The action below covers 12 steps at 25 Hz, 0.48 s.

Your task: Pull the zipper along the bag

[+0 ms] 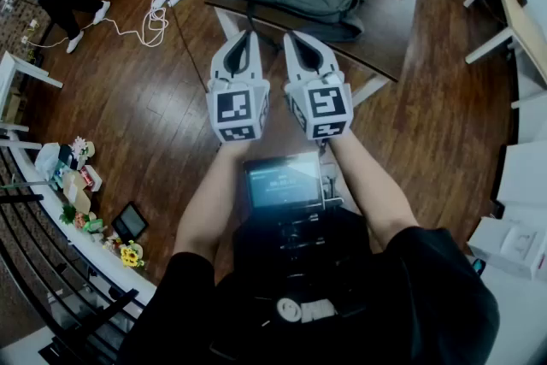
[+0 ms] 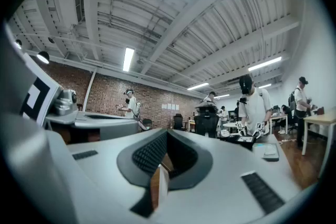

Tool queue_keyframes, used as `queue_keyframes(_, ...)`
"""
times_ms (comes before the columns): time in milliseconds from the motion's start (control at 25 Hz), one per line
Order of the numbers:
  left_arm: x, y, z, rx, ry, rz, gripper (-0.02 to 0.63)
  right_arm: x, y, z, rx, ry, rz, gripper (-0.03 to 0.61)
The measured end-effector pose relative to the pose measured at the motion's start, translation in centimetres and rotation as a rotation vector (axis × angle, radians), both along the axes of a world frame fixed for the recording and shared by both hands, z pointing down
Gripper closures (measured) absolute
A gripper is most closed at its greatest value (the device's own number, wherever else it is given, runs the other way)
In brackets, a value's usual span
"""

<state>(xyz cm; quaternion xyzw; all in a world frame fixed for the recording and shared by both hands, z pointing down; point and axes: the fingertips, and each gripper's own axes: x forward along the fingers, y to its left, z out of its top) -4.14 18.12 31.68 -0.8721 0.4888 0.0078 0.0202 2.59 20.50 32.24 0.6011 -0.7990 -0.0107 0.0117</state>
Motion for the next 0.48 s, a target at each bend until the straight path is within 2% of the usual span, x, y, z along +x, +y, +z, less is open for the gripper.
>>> queue_keyframes(480, 0.1, -2.6, 0.0, 0.014, -0.008, 0.003, 0.615, -0.8, -3.3, -0.4, 0.027, 0.010, -0.014, 0.566)
